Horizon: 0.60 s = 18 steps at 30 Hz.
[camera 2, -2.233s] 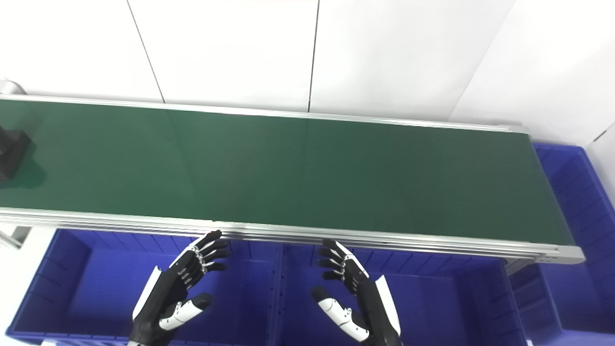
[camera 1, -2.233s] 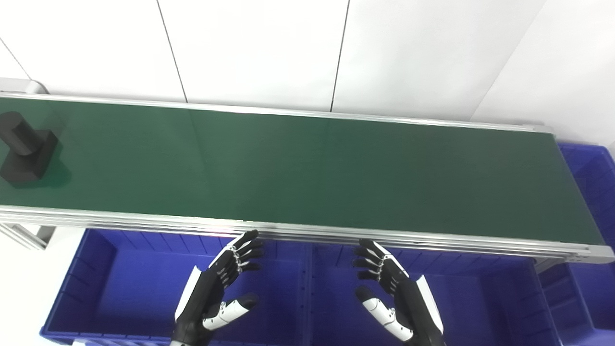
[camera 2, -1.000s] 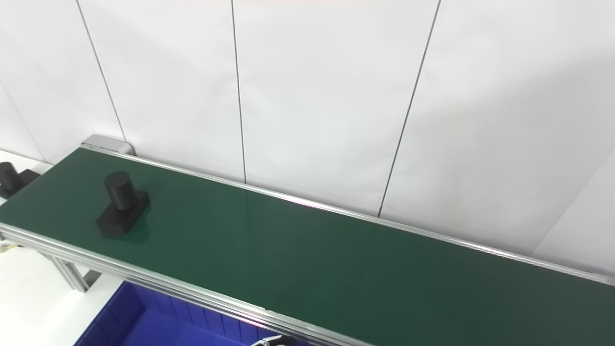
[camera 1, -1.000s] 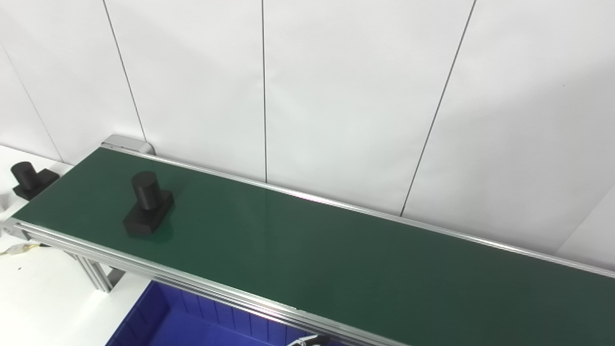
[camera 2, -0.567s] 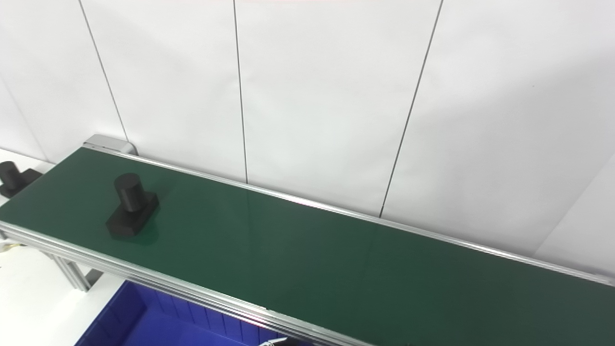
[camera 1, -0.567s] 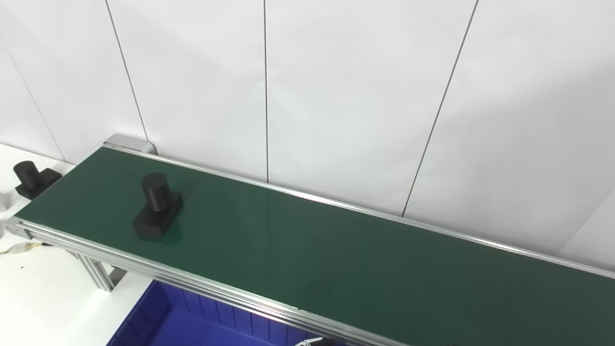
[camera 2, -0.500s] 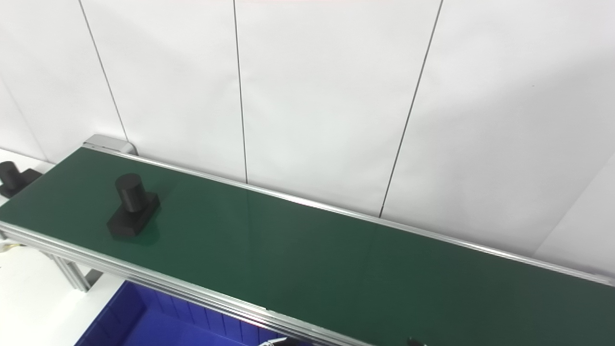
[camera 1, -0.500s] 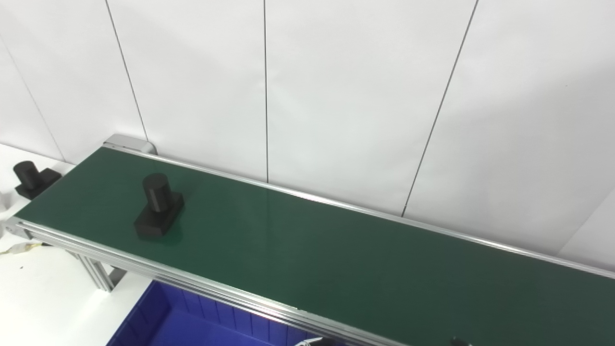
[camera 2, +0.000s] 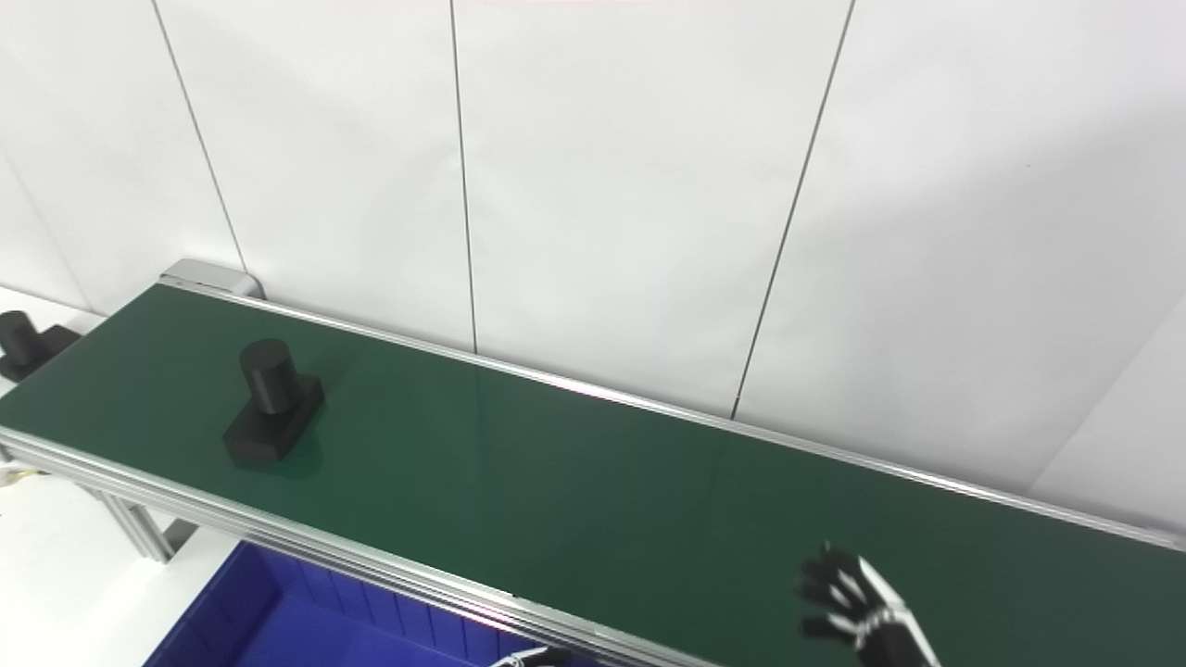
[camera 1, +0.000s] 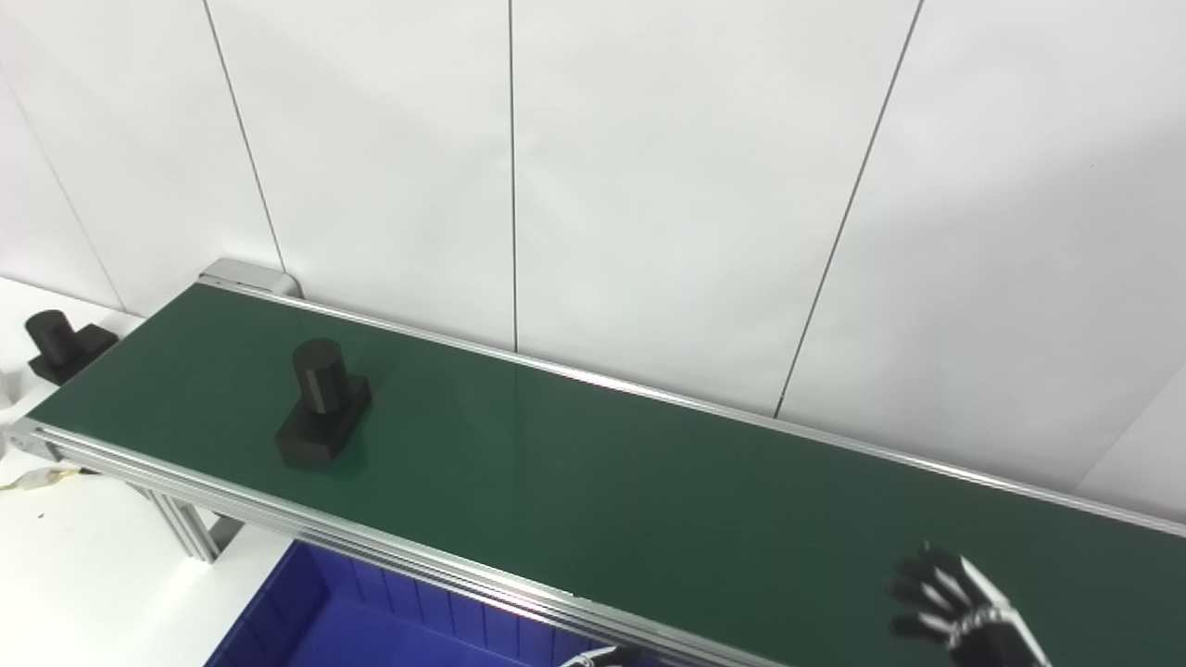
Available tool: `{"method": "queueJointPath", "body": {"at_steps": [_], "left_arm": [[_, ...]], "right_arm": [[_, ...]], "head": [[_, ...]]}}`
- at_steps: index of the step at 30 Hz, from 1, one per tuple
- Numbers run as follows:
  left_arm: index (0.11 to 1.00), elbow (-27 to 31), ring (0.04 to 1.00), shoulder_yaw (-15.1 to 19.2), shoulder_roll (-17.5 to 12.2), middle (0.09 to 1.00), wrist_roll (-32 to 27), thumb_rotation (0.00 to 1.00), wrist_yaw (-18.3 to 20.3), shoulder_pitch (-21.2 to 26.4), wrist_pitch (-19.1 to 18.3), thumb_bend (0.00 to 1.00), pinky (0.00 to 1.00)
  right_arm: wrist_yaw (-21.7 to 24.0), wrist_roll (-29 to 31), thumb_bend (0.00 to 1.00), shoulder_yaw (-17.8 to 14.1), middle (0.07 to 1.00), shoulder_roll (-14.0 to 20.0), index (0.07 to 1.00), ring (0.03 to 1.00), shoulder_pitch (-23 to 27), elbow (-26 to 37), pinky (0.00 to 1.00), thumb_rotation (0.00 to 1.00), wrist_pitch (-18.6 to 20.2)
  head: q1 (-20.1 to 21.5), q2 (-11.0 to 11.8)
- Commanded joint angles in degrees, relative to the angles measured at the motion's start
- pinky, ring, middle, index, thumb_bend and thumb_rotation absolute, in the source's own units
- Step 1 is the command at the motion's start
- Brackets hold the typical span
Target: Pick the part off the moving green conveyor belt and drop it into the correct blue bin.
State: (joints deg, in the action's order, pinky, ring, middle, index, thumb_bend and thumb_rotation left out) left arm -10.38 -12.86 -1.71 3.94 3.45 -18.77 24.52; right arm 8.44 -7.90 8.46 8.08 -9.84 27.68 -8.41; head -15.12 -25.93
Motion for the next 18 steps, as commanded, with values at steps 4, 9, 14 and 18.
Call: {"method": "queueJointPath", "body": {"at_steps": [4, 9, 14, 18], "left_arm": [[0.826, 1.5, 0.741, -0.1, -0.3, 0.788, -0.3, 0.5, 0.0, 0.8, 2.4, 0.86, 0.66], [0.826, 1.6, 0.74, -0.1, -0.3, 0.788, -0.4, 0.49, 0.2, 0.7, 2.4, 0.85, 0.66], [0.827, 2.0, 0.74, 0.0, -0.3, 0.787, -0.6, 0.48, 0.2, 0.5, 2.3, 0.84, 0.67], [0.83, 2.4, 0.743, 0.0, -0.5, 0.791, -0.4, 0.5, 0.3, 0.4, 2.3, 0.85, 0.67]], "right_arm": [[1.3, -2.0, 0.48, 0.4, 0.824, -0.1, 0.87, 0.769, 8.0, -0.7, 0.62, 0.68, 5.4], [2.6, -2.6, 0.52, 1.1, 0.83, 0.1, 0.875, 0.778, 14.0, -4.9, 0.63, 0.62, 6.3], [3.0, -4.5, 0.56, 2.2, 0.835, -0.5, 0.879, 0.789, 18.3, -7.7, 0.65, 0.55, 8.7], [3.4, -6.0, 0.58, 3.3, 0.85, -0.6, 0.894, 0.805, 20.9, -8.9, 0.69, 0.52, 10.2]], "head": [[0.2, -0.4], [0.2, -0.8], [0.5, -1.3], [0.7, -1.8]]}}
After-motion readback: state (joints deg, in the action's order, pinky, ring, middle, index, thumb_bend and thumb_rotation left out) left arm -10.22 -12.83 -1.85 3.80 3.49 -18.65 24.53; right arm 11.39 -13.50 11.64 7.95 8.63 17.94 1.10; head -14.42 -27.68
